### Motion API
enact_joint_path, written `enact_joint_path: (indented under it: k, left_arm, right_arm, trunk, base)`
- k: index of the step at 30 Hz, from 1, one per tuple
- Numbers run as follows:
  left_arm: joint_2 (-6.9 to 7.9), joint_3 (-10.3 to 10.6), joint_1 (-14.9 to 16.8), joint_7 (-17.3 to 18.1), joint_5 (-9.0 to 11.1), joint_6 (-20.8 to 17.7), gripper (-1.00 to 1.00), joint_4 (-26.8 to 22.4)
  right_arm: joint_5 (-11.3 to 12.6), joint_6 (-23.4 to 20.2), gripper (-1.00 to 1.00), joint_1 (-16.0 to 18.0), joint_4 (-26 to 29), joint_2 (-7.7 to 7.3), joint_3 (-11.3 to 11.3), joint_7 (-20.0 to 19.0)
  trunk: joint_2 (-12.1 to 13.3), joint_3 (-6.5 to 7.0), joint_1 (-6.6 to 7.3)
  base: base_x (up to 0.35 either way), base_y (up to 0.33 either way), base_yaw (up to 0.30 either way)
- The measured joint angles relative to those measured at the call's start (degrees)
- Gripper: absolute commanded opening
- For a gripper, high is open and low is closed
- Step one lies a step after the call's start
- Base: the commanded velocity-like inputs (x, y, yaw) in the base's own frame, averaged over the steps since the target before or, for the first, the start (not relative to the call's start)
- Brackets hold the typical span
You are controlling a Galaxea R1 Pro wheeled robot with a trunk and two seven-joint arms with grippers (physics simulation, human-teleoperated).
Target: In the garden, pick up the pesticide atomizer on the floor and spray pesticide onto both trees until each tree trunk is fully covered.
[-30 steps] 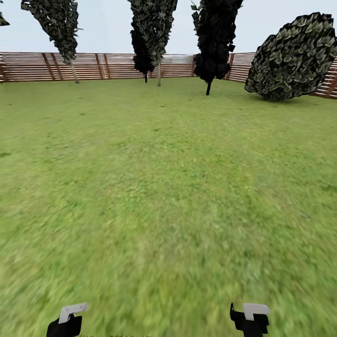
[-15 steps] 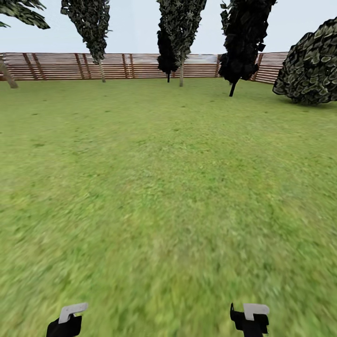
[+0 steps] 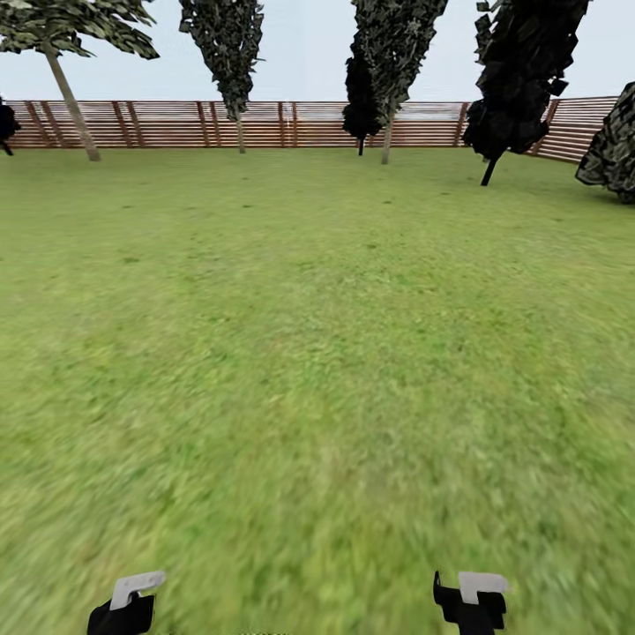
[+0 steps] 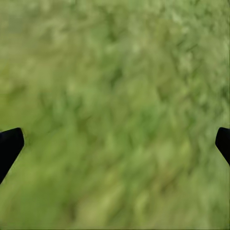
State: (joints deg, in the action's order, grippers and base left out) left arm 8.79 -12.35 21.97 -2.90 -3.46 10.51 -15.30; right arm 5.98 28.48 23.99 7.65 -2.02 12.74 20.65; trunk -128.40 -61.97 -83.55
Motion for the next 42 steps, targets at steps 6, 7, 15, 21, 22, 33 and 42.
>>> enact_joint_path:
  k: [6,7,15,21,22,33,42]
  left_arm:
    - [0.0,-0.1,0.0,0.0,0.1,0.0,-1.0,0.0]
    - [0.0,-0.1,0.0,0.0,0.1,0.0,-1.0,0.0]
    - [0.0,0.0,0.0,0.0,0.0,0.1,-1.0,0.0]
    - [0.0,-0.1,0.0,0.1,0.4,0.0,-1.0,-0.1]
    - [0.0,-0.1,0.0,0.1,0.4,0.0,-1.0,-0.1]
    - [-0.08,-0.1,0.0,0.0,0.3,0.0,-1.0,-0.1]
    - [-0.17,-0.1,0.0,0.0,0.4,0.0,-1.0,0.0]
  right_arm:
    - [0.0,0.0,1.0,0.0,0.0,0.0,0.0,0.0]
    - [0.0,0.0,1.0,0.0,0.0,0.0,0.0,0.0]
    - [0.0,0.0,1.0,0.0,0.0,-0.04,0.0,0.0]
    - [0.0,0.0,1.0,0.0,0.0,-0.03,0.0,0.0]
    - [0.0,0.0,1.0,0.0,0.0,-0.02,0.0,0.0]
    - [0.0,0.0,1.0,0.0,0.0,-0.04,0.0,0.0]
    - [0.0,0.0,1.0,0.0,-0.1,0.0,0.0,0.0]
  trunk:
    - [0.0,0.0,0.0]
    - [0.0,0.0,0.0]
    - [0.0,0.0,0.0]
    - [0.0,0.0,0.0]
    - [0.0,0.0,0.0]
    - [0.0,0.0,0.0]
    - [0.0,0.0,0.0]
  base:
    - [0.0,0.0,0.284]
    - [0.0,0.0,0.284]
    - [0.0,0.0,0.284]
    - [0.0,0.0,0.284]
    - [0.0,0.0,0.284]
    - [0.0,0.0,0.284]
    - [0.214,0.019,0.284]
